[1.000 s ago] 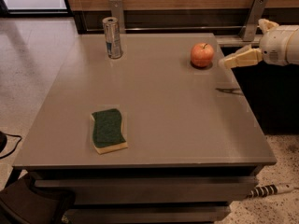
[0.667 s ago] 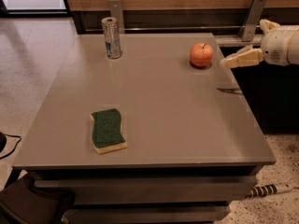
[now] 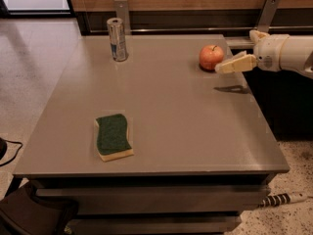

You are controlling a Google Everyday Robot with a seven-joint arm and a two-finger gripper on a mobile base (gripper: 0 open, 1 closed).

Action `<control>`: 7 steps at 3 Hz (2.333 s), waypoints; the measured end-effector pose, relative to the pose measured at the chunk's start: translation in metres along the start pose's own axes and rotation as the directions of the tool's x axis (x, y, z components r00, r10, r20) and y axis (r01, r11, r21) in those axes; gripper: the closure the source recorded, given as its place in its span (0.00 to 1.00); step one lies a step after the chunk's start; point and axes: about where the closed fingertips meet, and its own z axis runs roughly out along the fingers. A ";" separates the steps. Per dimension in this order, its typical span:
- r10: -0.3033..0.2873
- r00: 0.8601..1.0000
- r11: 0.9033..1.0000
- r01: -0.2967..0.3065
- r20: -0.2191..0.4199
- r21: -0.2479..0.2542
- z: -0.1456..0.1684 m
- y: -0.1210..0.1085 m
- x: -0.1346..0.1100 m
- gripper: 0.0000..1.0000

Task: Move apple near sponge

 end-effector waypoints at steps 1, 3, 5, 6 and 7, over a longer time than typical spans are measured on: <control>0.068 0.997 0.996 -0.065 0.043 -0.063 0.029 0.005 0.015 0.00; 0.157 0.973 0.976 -0.127 0.171 -0.176 0.082 0.018 0.021 0.27; 0.157 0.973 0.975 -0.125 0.168 -0.183 0.086 0.022 0.020 0.72; 0.157 0.973 0.974 -0.125 0.168 -0.188 0.088 0.024 0.020 0.96; 0.157 0.973 0.974 -0.124 0.168 -0.191 0.090 0.025 0.019 1.00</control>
Offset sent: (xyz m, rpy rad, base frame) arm 0.0424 0.0482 -0.0640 0.2786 0.0460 0.1346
